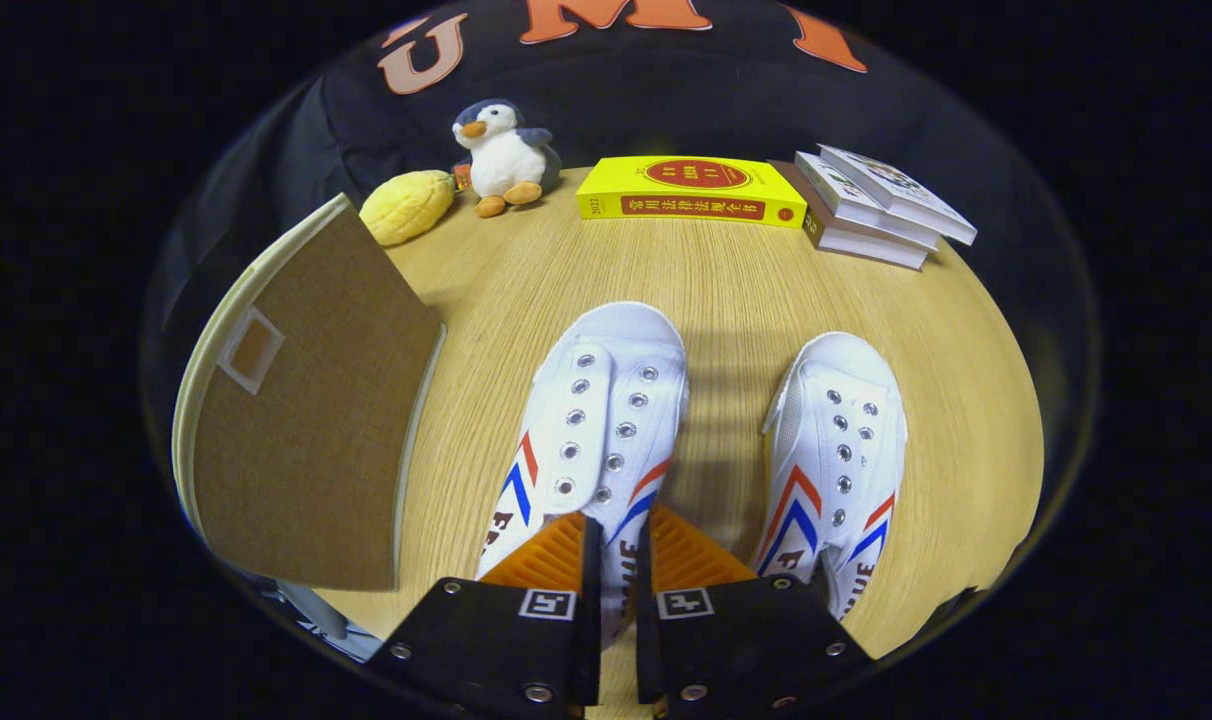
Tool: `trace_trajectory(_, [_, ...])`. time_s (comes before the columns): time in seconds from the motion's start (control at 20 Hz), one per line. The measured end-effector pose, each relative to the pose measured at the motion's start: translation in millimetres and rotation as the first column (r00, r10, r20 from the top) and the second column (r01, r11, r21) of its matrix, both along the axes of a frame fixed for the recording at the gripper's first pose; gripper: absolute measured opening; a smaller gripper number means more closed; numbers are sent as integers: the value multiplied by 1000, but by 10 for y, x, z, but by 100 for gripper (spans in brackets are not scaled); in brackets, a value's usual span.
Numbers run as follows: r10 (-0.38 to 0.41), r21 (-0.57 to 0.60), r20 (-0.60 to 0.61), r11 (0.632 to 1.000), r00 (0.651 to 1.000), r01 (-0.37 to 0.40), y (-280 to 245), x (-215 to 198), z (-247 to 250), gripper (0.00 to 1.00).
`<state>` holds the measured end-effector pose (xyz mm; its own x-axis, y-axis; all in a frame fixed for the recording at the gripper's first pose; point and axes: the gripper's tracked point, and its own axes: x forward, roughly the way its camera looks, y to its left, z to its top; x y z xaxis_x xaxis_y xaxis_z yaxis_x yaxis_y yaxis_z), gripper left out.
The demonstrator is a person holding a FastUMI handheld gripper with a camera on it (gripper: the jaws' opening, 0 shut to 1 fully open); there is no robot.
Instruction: Open the storage box then place both shoes into the box .Put the left shoe in first, then the right shoe, with the right side of both shoes facing outward in a uniform manner.
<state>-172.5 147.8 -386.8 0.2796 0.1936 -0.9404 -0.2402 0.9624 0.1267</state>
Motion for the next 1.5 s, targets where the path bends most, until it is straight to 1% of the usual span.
trace_trajectory(0.05, [-55, 53, -12, 997, 998, 55, 68, 18, 48, 10])
trace_trajectory(0.1, [-101, 93, -23, 990, 995, 103, 102, 43, 85, 8])
trace_trajectory(0.15, [-129, 116, -42, 984, 991, 133, 106, 53, 102, 5])
trace_trajectory(0.2, [-152, 132, -39, 979, 988, 156, 108, 94, 149, 5])
trace_trajectory(0.3, [-178, 163, -6, 971, 984, 177, 132, 179, 273, 3])
trace_trajectory(0.4, [-199, 219, 14, 957, 980, 191, 230, 272, 459, 2])
trace_trajectory(0.5, [-207, 258, 49, 948, 977, 188, 319, 393, 721, 2])
trace_trajectory(0.6, [-182, 274, 102, 950, 978, 148, 415, 492, 998, 2])
trace_trajectory(0.65, [-174, 287, 118, 948, 978, 134, 516, 501, 1200, 2])
trace_trajectory(0.8, [-150, 326, 146, 941, 978, 95, 747, 559, 1566, 2])
trace_trajectory(0.9, [-120, 346, 164, 937, 979, 57, 880, 578, 1679, 2])
trace_trajectory(1.05, [-59, 374, 166, 927, 984, -7, 1252, 469, 1896, 2])
trace_trajectory(1.25, [58, 382, 161, 917, 985, -117, 1783, 244, 1869, 2])
trace_trajectory(1.5, [156, 354, 104, 917, 982, -183, 2317, -44, 1585, 3])
